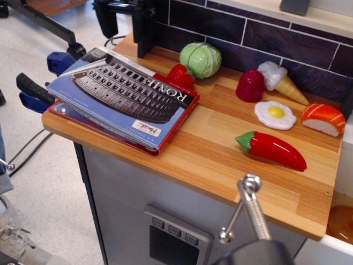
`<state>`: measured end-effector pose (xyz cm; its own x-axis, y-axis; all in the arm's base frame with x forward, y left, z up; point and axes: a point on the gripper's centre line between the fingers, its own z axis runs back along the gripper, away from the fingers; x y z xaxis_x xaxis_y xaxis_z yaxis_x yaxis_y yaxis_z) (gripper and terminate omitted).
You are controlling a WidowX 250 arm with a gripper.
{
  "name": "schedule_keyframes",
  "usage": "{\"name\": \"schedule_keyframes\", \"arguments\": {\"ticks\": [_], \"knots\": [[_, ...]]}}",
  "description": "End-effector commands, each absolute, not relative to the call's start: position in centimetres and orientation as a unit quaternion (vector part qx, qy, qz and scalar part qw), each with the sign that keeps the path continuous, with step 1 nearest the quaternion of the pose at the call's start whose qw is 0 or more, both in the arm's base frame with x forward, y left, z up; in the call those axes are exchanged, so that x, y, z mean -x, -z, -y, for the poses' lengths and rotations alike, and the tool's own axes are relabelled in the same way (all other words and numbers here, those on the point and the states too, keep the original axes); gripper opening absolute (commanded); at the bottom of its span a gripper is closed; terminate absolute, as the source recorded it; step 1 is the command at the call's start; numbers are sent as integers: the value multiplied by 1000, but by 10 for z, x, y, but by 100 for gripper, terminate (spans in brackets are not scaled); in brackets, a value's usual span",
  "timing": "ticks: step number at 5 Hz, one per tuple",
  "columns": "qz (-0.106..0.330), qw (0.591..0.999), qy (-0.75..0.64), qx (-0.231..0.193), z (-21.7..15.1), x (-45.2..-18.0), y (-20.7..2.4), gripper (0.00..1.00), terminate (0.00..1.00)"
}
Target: Open book
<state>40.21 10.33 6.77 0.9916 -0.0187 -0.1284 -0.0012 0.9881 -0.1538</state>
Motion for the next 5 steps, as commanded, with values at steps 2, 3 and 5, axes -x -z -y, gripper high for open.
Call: {"name": "schedule_keyframes", "arguments": {"ticks": [2,3,5], "knots": [[-20,998,34,43,-124,-376,-89,100,0],[-21,998,38,38,-127,-377,-85,100,0],[-25,999,40,26,-136,-386,-78,100,0]]}}
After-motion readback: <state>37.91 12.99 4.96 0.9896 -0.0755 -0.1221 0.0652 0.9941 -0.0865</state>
